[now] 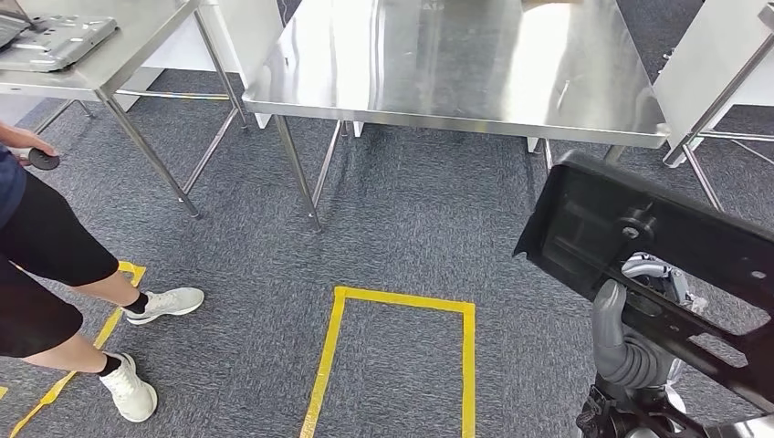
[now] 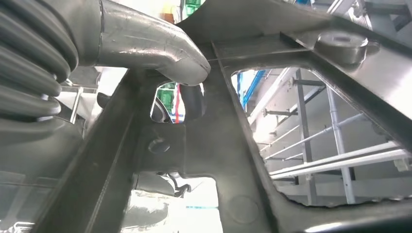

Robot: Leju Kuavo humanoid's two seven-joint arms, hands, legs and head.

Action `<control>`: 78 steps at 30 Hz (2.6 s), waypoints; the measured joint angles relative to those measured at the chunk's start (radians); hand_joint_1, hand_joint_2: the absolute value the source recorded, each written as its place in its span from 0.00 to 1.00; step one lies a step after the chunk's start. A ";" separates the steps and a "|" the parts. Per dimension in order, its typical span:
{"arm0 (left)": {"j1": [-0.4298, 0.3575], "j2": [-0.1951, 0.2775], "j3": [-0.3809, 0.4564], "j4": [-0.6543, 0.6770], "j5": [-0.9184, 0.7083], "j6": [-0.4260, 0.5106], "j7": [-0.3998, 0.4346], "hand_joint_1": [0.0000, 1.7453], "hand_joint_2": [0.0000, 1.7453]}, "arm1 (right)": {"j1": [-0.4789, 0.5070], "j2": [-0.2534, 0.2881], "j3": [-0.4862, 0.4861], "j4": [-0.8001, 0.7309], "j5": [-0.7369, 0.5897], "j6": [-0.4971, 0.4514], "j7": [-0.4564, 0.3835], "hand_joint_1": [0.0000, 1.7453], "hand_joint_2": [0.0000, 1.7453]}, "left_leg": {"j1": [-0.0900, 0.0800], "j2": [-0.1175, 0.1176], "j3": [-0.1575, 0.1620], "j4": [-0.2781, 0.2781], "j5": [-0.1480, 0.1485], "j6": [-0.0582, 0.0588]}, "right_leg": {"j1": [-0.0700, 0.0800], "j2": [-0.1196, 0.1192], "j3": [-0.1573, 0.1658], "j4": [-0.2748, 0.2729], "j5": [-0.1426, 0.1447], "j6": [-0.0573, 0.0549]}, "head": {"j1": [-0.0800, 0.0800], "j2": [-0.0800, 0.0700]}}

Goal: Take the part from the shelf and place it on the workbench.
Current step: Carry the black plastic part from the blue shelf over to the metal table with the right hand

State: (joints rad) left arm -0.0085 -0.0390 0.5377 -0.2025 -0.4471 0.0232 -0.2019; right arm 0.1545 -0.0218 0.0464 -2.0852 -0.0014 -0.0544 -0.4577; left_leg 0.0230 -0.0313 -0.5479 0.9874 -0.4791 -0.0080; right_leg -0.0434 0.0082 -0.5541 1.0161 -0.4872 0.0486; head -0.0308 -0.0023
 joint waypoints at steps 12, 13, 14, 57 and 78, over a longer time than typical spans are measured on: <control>0.001 0.000 0.003 0.000 0.001 -0.001 -0.001 0.00 1.00 | 0.000 0.004 0.001 -0.001 0.003 0.000 0.000 1.00 1.00 | -0.018 0.034 -0.061 0.046 0.027 0.040 | 0.023 -0.007 0.031 -0.002 -0.030 -0.028 | -0.002 0.000; 0.001 0.001 0.004 0.000 0.001 -0.001 -0.001 0.00 1.00 | 0.000 0.004 0.001 -0.001 0.003 0.000 0.000 1.00 1.00 | -0.023 0.035 -0.057 0.036 0.023 0.042 | 0.023 -0.007 0.031 -0.003 -0.032 -0.022 | -0.002 0.000; 0.001 0.001 0.005 0.000 0.001 -0.002 -0.002 0.00 1.00 | -0.001 0.004 0.001 -0.001 0.003 0.000 0.001 1.00 1.00 | -0.027 0.035 -0.056 0.032 0.022 0.042 | 0.022 -0.008 0.032 -0.006 -0.033 -0.016 | -0.003 0.000; 0.000 -0.015 0.025 -0.002 -0.004 0.011 -0.001 0.00 1.00 | -0.009 0.002 0.001 0.008 0.007 -0.006 0.006 1.00 1.00 | -0.034 0.097 -0.003 0.007 0.002 0.051 | 0.030 -0.062 -0.019 0.023 -0.008 0.009 | 0.014 0.000; -0.001 -0.014 0.025 -0.003 -0.024 0.001 -0.012 0.00 1.00 | -0.018 0.001 0.004 0.016 0.014 -0.012 0.004 1.00 1.00 | -0.013 0.016 -0.013 0.015 0.003 0.016 | 0.019 0.025 0.003 -0.025 0.012 -0.018 | 0.011 0.000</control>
State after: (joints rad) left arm -0.0095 -0.0527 0.5627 -0.2056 -0.4710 0.0239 -0.2134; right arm 0.1360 -0.0205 0.0500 -2.0695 0.0130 -0.0665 -0.4532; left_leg 0.0105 -0.0156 -0.5612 1.0022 -0.4757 0.0080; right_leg -0.0242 0.0330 -0.5509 0.9908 -0.4754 0.0311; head -0.0196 -0.0023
